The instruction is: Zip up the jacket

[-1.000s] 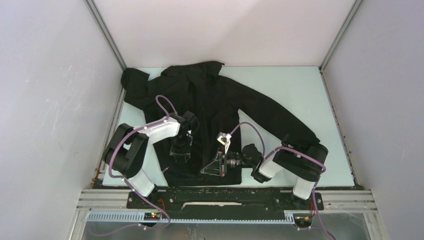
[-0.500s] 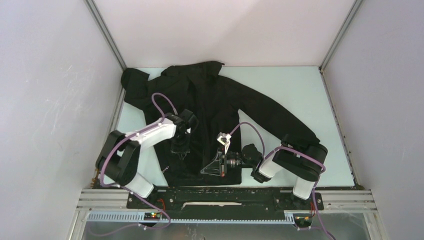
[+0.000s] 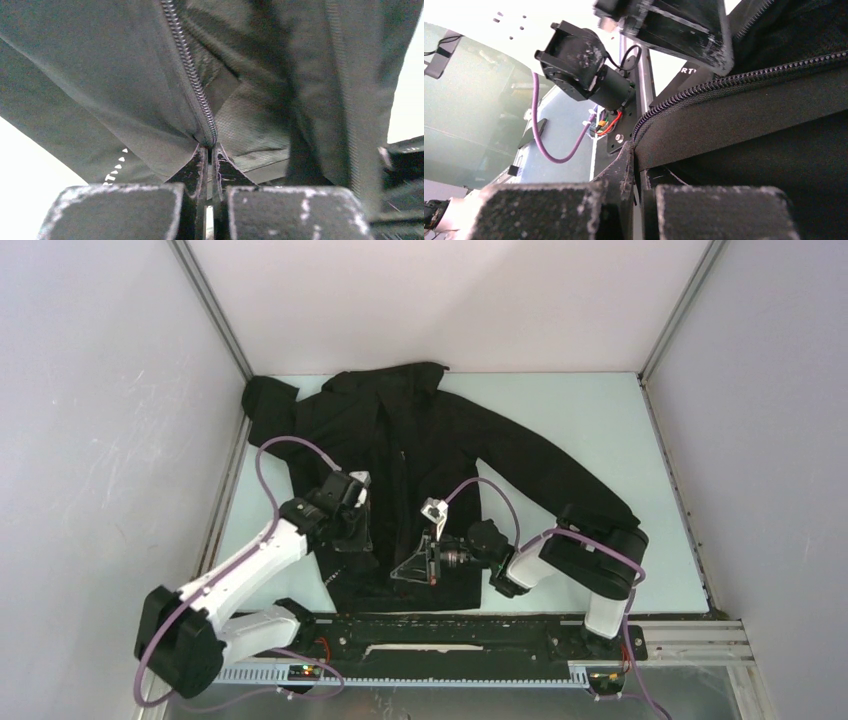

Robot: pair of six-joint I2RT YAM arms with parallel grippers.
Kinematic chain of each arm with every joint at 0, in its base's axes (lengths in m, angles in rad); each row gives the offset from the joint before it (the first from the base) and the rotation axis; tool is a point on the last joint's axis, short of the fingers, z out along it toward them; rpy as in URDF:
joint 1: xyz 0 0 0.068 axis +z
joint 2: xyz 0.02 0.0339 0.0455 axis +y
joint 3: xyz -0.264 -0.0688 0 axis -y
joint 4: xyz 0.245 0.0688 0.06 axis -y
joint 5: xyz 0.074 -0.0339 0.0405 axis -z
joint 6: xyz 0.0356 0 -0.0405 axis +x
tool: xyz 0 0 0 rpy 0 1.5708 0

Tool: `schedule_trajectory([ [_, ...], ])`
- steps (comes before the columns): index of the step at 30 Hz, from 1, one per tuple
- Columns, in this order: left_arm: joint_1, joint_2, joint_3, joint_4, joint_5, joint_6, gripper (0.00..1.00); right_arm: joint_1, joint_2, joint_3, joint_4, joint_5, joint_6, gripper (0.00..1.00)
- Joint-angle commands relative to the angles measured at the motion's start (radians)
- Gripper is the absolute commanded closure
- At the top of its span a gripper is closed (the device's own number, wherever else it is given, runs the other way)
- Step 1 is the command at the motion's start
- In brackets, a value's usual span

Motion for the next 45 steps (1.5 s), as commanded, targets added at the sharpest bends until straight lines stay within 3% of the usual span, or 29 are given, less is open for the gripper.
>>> schedule_trajectory([
  [1, -0.006, -0.135, -0.027, 0.125, 0.089, 0.039, 1.00, -0.015, 0.038, 0.052, -0.028, 0.034, -0.009, 1.00],
  [10, -0.008, -0.245, -0.003, 0.115, 0.198, 0.135, 1.00, -0.045, 0.006, 0.044, -0.075, 0.121, 0.017, 1.00],
  [17, -0.034, -0.247, -0.005, 0.124, 0.268, 0.155, 1.00, -0.090, 0.008, 0.000, 0.043, 0.151, 0.093, 1.00],
  [37, -0.126, -0.327, -0.036, 0.157, 0.053, 0.131, 1.00, -0.056, 0.014, -0.006, 0.131, 0.279, 0.146, 1.00],
  [45, -0.142, -0.322, -0.039, 0.164, 0.035, 0.135, 1.00, -0.050, 0.027, 0.012, 0.142, 0.289, 0.150, 1.00],
])
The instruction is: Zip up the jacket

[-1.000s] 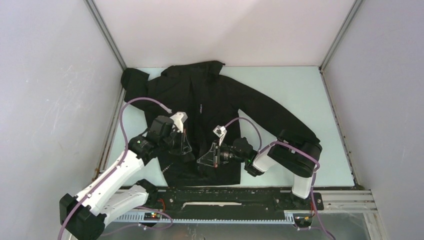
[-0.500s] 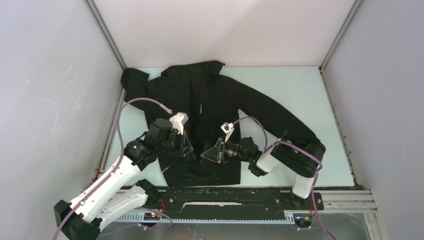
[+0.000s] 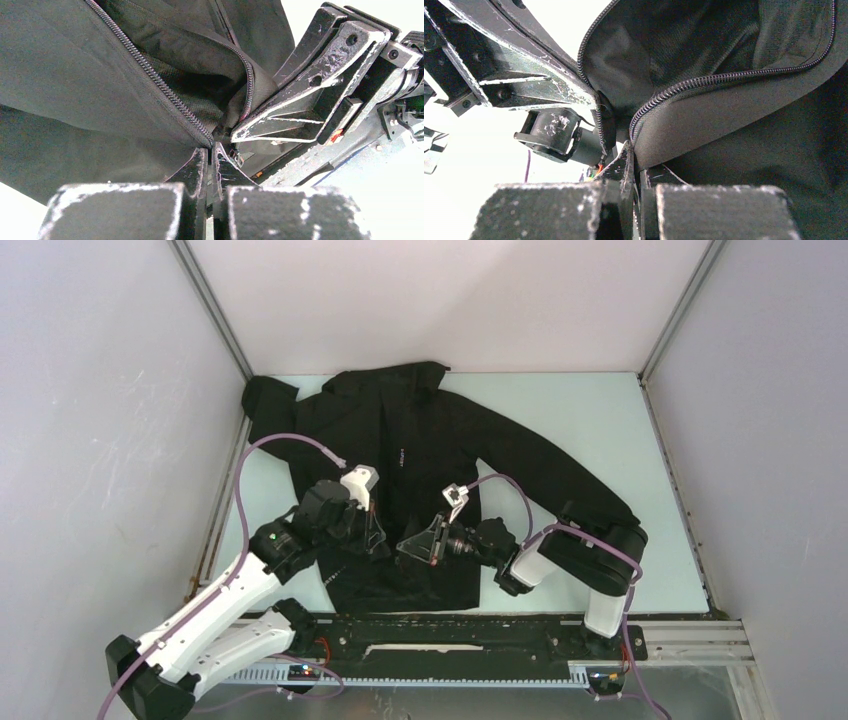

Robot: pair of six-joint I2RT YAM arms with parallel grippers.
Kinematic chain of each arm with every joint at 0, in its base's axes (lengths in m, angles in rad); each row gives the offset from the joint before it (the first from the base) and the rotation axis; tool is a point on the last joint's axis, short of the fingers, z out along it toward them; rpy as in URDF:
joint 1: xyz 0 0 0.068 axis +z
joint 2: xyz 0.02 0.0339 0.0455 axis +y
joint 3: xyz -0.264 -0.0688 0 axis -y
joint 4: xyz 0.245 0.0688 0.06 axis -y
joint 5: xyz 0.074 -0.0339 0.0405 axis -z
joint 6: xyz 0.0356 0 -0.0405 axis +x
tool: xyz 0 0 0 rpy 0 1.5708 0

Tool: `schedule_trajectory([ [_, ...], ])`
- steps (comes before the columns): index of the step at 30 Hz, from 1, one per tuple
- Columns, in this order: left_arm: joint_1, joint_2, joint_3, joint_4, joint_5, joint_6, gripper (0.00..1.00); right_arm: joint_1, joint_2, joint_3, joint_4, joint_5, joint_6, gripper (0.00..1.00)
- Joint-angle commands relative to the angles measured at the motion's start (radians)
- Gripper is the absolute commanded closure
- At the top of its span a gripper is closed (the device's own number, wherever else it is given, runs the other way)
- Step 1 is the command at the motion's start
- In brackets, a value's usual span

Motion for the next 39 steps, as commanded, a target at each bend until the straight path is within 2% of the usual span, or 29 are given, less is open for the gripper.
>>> schedule_trajectory([
  [1, -0.015, -0.008, -0.018, 0.046, -0.024, 0.005, 1.00, 0.004, 0.009, 0.034, 0.081, 0.029, 0.005, 1.00],
  [39, -0.073, 0.006, -0.017, 0.038, -0.072, 0.010, 1.00, 0.010, 0.029, 0.050, 0.120, -0.019, -0.018, 1.00],
])
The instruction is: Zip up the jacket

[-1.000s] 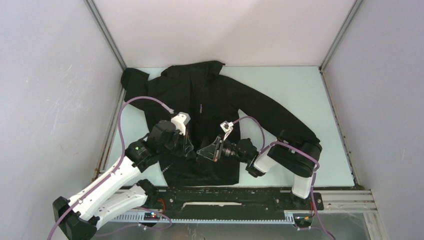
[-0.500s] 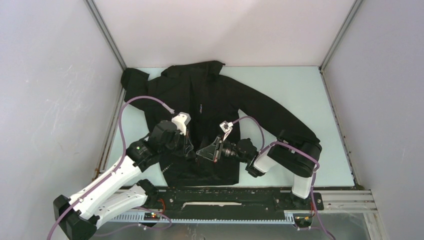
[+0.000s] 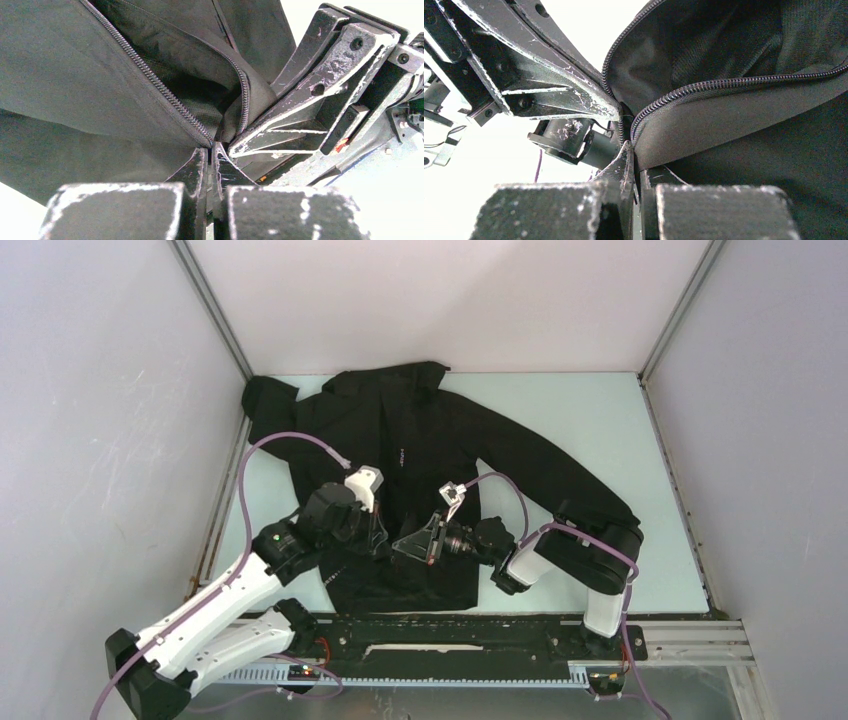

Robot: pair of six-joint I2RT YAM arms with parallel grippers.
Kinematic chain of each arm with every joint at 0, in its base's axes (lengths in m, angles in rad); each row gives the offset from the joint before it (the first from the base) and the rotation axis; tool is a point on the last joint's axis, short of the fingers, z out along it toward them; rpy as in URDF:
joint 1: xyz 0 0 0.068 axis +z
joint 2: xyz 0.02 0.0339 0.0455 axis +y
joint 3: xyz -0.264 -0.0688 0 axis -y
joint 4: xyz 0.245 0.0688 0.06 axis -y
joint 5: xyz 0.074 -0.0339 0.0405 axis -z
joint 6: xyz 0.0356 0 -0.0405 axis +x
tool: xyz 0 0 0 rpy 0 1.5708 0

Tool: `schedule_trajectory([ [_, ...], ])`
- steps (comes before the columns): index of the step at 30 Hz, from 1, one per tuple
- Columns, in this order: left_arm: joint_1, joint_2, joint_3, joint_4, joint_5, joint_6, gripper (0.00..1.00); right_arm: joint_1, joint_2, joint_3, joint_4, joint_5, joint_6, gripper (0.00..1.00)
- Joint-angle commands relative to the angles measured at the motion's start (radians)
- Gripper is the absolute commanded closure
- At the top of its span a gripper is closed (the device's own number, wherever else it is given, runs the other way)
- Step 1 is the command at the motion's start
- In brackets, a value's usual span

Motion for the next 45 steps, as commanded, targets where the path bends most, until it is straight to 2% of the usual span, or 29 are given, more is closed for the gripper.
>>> schedule_trajectory([
  [1, -0.025, -0.001, -0.018, 0.017, -0.009, 0.010, 1.00, 0.002, 0.007, 0.023, 0.067, 0.008, -0.025, 1.00],
  [19, -0.041, -0.042, -0.008, -0.014, -0.093, 0.000, 1.00, 0.006, 0.005, 0.004, 0.074, 0.007, -0.037, 1.00],
  [45, -0.052, -0.011, -0.015, 0.006, -0.049, 0.006, 1.00, 0.006, 0.014, 0.021, 0.080, 0.003, -0.038, 1.00],
])
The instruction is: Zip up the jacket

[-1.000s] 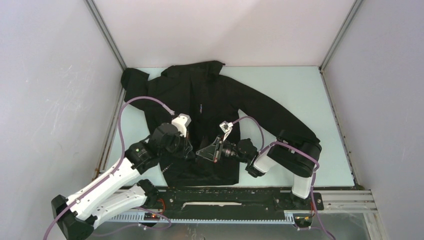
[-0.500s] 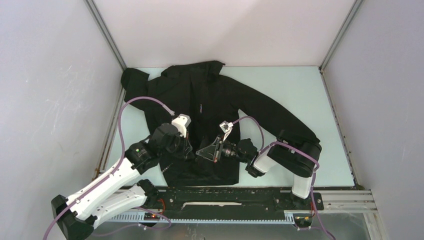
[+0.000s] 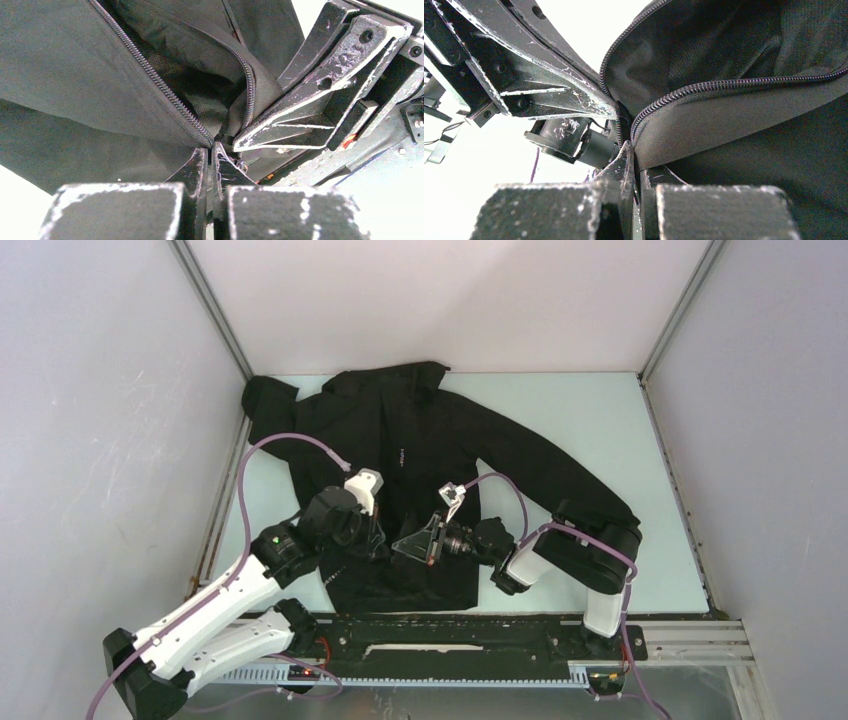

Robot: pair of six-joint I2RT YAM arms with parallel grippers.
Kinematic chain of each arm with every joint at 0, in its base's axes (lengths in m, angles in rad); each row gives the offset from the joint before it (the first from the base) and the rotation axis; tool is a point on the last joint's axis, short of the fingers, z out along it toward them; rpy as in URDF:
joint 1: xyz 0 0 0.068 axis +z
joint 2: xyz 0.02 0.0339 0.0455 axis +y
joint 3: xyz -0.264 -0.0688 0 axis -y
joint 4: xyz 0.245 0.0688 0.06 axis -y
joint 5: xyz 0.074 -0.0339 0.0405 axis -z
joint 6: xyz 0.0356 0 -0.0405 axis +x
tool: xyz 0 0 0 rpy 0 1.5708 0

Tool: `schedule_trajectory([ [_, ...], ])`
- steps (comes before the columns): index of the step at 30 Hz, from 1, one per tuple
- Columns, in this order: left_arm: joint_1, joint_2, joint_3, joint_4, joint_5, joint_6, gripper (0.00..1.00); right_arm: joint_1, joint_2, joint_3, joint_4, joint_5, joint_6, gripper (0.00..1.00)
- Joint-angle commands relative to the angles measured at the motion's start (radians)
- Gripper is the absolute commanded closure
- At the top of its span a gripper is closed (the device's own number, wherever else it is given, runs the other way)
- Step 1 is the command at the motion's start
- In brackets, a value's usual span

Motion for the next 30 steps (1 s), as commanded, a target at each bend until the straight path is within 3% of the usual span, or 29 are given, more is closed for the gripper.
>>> schedule_trajectory([
  [1, -0.014, 0.004, -0.016, 0.037, 0.014, 0.006, 1.00, 0.008, 0.009, 0.023, 0.073, 0.003, -0.019, 1.00],
  [18, -0.041, 0.021, -0.017, 0.036, 0.011, 0.003, 1.00, 0.005, 0.003, 0.023, 0.075, 0.019, -0.010, 1.00],
  [30, -0.051, 0.029, -0.019, 0.039, 0.002, -0.004, 1.00, 0.004, 0.003, 0.054, 0.079, 0.060, 0.085, 1.00],
])
